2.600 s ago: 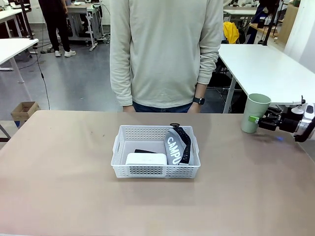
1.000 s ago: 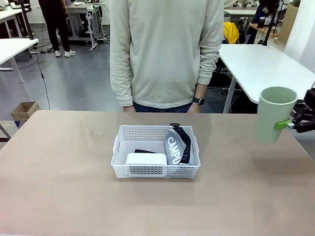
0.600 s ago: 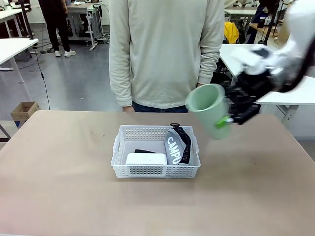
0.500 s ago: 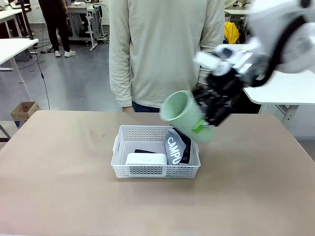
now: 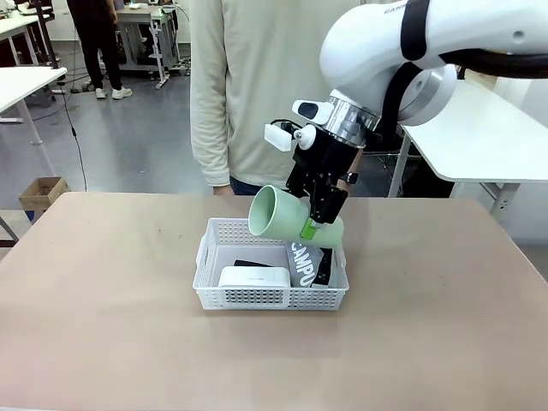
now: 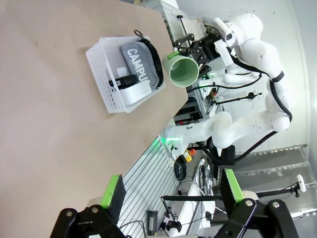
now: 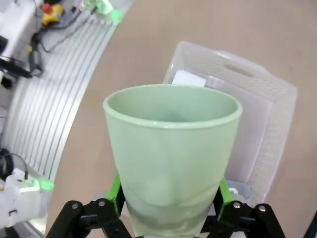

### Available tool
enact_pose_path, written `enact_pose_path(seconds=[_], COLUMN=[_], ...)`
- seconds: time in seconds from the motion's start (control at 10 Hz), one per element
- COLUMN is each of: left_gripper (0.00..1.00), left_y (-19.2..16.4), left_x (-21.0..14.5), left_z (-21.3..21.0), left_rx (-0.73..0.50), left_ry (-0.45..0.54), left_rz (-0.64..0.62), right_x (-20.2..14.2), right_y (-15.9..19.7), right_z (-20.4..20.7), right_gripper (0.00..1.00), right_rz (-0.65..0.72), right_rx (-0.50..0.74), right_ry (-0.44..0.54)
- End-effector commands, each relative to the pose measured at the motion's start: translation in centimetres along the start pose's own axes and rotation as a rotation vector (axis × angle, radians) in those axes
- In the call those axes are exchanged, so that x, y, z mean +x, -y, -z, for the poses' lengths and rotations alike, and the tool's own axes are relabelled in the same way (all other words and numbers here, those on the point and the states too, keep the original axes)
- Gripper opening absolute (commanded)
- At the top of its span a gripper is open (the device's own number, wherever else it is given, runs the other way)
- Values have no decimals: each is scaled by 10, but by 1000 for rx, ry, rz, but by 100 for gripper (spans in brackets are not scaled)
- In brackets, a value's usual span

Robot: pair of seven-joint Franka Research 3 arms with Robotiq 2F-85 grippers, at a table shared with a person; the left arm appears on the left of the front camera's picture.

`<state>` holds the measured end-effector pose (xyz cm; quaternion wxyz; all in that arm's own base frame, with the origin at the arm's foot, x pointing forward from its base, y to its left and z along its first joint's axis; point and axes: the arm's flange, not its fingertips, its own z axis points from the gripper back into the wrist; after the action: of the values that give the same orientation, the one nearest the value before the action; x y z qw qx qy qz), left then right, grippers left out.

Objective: Efficiently arrange items inside the basket to fit them all.
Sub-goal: Pick up the Reusable plastic cup and place it inside the Organizing basket.

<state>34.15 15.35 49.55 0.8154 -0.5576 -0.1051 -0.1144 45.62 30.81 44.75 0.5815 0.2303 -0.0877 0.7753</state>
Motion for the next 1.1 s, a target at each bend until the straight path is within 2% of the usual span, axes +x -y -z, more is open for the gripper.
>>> enact_pose_path(seconds=[0.0,0.1,0.3,0.5,0.7,1.0], left_gripper=[100,100,100,100,100,100], left_y=[1,1,1,1,1,1], left_x=[-2,-2,-2,-2,-2,-2], left_z=[-1,-1,-1,-1,-1,-1], left_rx=[-6,-6,-6,-6,-6,-6], left_ry=[-5,-5,-5,-5,-5,-5], left_rz=[4,4,4,4,4,4], right_x=[-1,13,32,43,53,55], right_y=[2,1,17,31,45,63], right_z=[2,9,18,34,46,65], right_gripper=[85,85,85,85,85,85], right_rz=[-11,78,219,305,272,264], right_rx=[-8,-84,-186,-227,-282,-352], right_ry=[-27,-113,-131,-191,-276,-335])
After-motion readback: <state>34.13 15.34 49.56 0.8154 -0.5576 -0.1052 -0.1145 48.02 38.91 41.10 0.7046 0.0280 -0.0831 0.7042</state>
